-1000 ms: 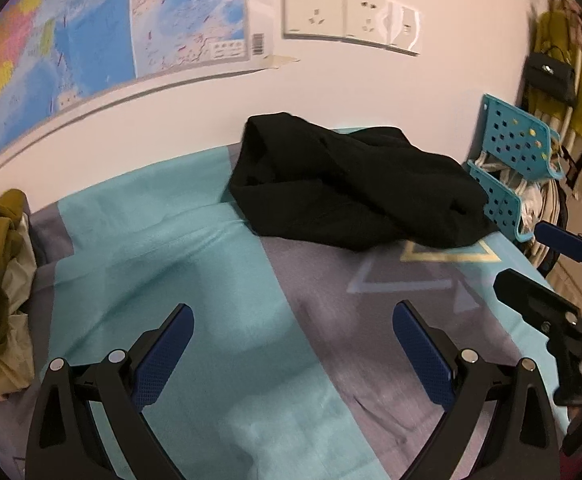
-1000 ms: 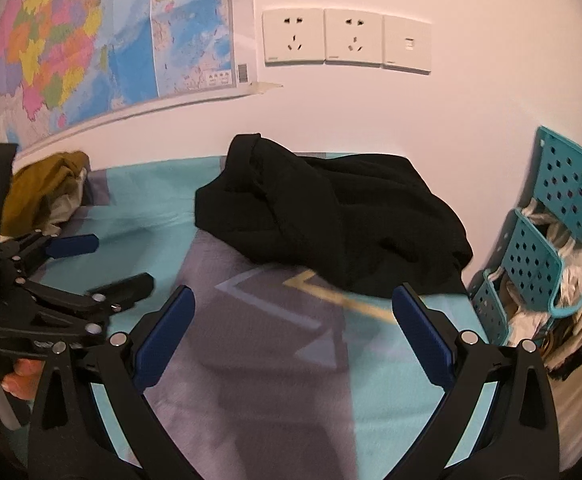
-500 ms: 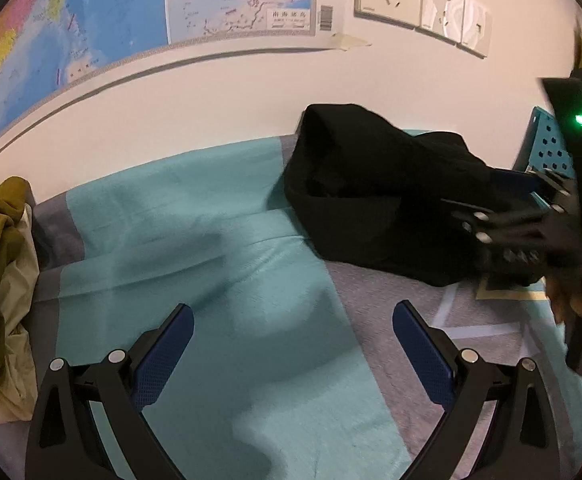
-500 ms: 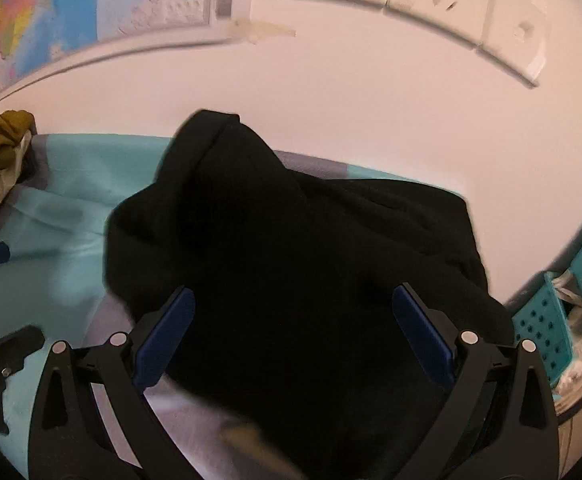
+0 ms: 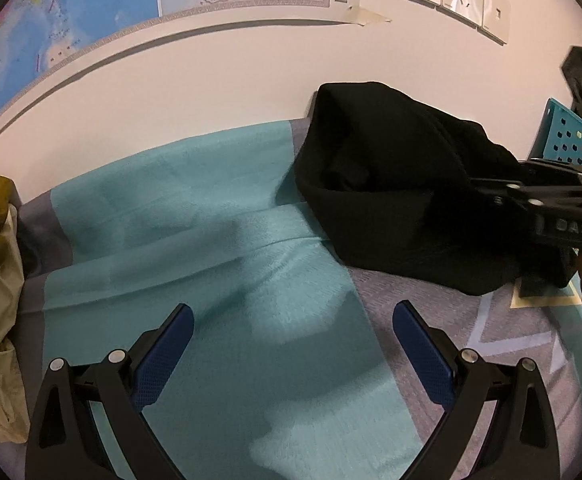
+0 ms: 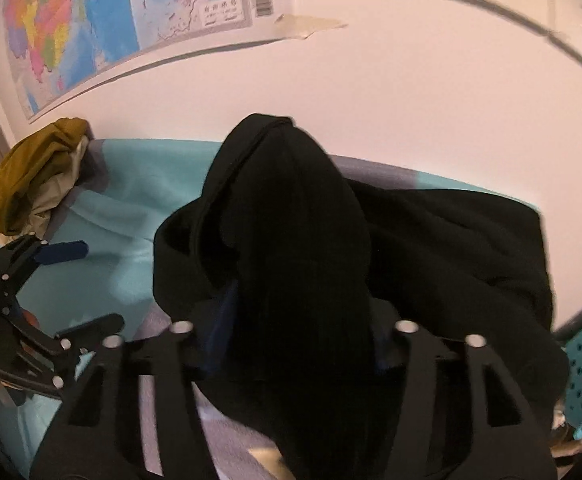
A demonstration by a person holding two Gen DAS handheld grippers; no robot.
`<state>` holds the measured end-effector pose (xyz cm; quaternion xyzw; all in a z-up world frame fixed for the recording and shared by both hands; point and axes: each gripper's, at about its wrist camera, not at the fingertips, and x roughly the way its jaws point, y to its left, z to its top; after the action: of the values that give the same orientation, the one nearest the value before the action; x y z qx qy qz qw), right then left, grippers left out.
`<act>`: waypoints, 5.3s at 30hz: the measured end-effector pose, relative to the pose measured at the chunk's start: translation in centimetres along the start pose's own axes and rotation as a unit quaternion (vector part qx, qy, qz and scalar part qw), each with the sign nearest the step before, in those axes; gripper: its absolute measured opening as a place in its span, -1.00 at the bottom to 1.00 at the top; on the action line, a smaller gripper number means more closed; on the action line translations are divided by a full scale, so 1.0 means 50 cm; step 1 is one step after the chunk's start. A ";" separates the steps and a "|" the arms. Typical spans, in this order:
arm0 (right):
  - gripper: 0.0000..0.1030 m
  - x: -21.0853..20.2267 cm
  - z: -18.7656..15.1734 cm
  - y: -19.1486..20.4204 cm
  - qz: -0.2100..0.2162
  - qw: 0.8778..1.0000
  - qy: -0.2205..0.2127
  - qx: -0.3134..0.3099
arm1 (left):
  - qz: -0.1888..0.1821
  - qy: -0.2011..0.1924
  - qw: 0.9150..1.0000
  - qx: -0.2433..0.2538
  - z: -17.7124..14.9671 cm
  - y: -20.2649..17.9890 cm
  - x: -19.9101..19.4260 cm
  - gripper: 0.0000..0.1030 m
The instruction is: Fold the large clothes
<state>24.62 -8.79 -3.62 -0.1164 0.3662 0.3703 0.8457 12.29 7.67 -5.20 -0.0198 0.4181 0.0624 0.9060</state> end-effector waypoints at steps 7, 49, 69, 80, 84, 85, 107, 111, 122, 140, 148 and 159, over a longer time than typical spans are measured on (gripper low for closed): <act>-0.82 -0.136 0.066 -0.012 -0.028 0.996 -0.078 -0.022 | -0.036 -0.019 0.999 0.015 0.011 0.012 -0.008 0.87; -0.87 -1.215 -0.006 0.009 -0.312 0.832 -0.457 -0.033 | -0.181 -0.453 0.868 0.091 0.369 -0.144 -0.696 -0.94; -0.87 -1.109 -0.174 0.250 0.032 0.877 -0.473 -0.070 | 0.118 -0.440 0.881 0.124 -0.079 0.046 -1.022 -0.87; -0.85 -0.477 0.024 0.089 0.085 0.979 -0.179 0.055 | 0.120 -0.125 0.983 0.052 0.069 0.208 -0.395 -0.91; -0.84 -0.236 0.007 0.052 0.069 0.993 -0.063 0.077 | 0.095 -0.030 0.995 0.016 0.058 0.248 -0.164 -0.93; -0.84 -0.190 0.000 0.044 0.058 0.994 -0.048 0.084 | 0.097 -0.018 0.995 0.015 0.059 0.253 -0.124 -0.93; 0.33 -0.149 -0.054 -0.055 0.037 0.989 0.025 0.143 | 0.056 -0.023 0.998 0.019 0.032 0.392 -0.131 0.32; 0.36 -0.255 -0.149 -0.001 0.060 0.992 0.036 0.108 | 0.013 -0.048 0.997 0.060 -0.050 0.396 -0.257 0.45; -0.25 -0.344 -0.365 0.170 0.040 0.995 0.091 0.022 | -0.059 0.010 0.989 0.135 -0.227 0.286 -0.307 0.48; -0.75 -0.377 -0.287 -0.148 -0.123 0.977 -0.002 0.177 | 0.254 0.027 0.966 0.036 -0.202 0.514 -0.244 -0.15; 0.08 -0.388 -0.341 -0.117 -0.157 0.970 -0.004 0.183 | 0.191 -0.018 0.981 -0.009 -0.242 0.513 -0.316 0.34; 0.35 -0.435 -0.431 0.107 0.061 0.993 0.000 0.102 | 0.032 -0.007 0.999 -0.041 -0.423 0.457 -0.396 0.60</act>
<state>-0.65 -26.92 -3.05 -0.0075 0.4086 0.3820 0.8289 -19.39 26.55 -3.50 -0.0431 0.4097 0.1088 0.9047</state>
